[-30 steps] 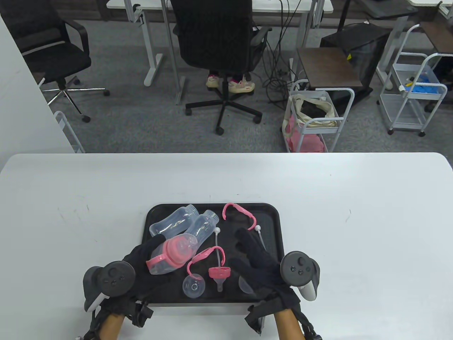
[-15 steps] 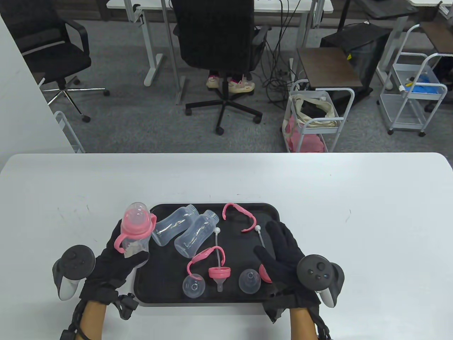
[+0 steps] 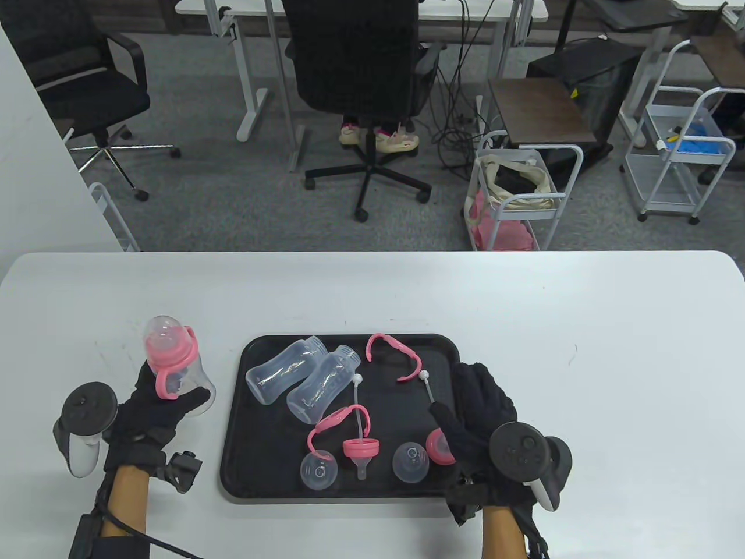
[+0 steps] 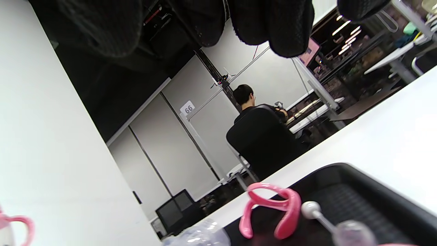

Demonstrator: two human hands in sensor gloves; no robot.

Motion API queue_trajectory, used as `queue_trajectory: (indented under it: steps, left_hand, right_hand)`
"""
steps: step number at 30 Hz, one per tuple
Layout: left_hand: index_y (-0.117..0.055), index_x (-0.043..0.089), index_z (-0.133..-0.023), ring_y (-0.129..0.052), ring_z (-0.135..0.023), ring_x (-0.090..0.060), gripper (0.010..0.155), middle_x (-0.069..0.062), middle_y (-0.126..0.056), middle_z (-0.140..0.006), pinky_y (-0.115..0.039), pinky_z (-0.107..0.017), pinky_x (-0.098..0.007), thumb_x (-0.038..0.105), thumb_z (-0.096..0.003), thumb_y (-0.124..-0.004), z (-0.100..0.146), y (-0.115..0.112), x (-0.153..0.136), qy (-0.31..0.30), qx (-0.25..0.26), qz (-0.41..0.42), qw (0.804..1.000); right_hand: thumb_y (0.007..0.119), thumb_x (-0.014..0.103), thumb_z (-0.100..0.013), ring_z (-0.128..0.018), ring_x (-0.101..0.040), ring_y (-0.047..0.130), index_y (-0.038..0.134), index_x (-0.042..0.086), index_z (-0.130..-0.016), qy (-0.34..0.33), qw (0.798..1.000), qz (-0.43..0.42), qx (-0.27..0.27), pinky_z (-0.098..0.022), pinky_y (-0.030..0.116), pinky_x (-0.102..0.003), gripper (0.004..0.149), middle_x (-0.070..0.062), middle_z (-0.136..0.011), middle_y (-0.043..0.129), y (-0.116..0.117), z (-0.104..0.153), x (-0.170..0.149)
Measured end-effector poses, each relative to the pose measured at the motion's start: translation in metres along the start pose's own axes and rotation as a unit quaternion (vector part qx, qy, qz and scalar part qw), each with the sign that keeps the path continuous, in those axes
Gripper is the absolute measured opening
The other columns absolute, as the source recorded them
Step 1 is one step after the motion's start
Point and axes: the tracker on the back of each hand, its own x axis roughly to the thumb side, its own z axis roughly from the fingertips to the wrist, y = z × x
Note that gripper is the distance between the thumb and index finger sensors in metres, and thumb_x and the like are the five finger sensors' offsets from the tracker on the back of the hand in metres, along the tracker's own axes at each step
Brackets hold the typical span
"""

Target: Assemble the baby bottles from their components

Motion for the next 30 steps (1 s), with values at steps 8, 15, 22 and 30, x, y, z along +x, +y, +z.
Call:
queue_trajectory:
  steps: [8,15,22,30]
  left_hand:
    - [-0.043,0.048,-0.112,-0.060,-0.109,-0.016,0.097,0.019,-0.061,-0.115,-0.063,-0.080,-0.046,0.059,-0.0328,-0.098,-0.012,0.009,-0.027,0.072,0.039,-0.119,0.990]
    - [-0.041,0.046,-0.113,-0.069,-0.105,-0.016,0.097,0.016,-0.061,-0.116,-0.076,-0.074,-0.037,0.060,-0.0350,-0.098,-0.028,0.005,-0.048,0.108,0.023,-0.128,0.986]
    - [-0.040,0.044,-0.113,-0.072,-0.106,-0.016,0.096,0.014,-0.060,-0.116,-0.081,-0.073,-0.038,0.060,-0.0373,-0.097,-0.039,0.001,-0.064,0.132,0.020,-0.174,0.976]
    - [-0.037,0.039,-0.113,-0.075,-0.107,-0.016,0.096,0.011,-0.058,-0.116,-0.082,-0.075,-0.038,0.060,-0.0390,-0.095,-0.047,-0.005,-0.076,0.146,0.027,-0.183,0.972]
  right_hand:
    - [0.075,0.055,-0.055,-0.106,-0.053,0.052,0.058,0.017,-0.112,0.019,0.999,0.033,0.005,-0.070,0.036,-0.078,0.071,-0.021,-0.118,0.050,0.002,0.000,-0.007]
    - [0.076,0.055,-0.055,-0.106,-0.053,0.051,0.058,0.018,-0.113,0.034,0.998,0.044,0.011,-0.070,0.035,-0.078,0.071,-0.021,-0.118,0.050,0.005,-0.001,-0.013]
    - [0.076,0.055,-0.055,-0.106,-0.053,0.052,0.058,0.018,-0.113,0.043,0.998,0.042,0.011,-0.070,0.036,-0.078,0.071,-0.022,-0.118,0.051,0.004,0.000,-0.015]
    - [0.075,0.054,-0.055,-0.106,-0.054,0.052,0.053,0.017,-0.114,0.046,0.998,0.038,0.017,-0.070,0.037,-0.077,0.072,-0.023,-0.118,0.050,0.003,0.000,-0.015]
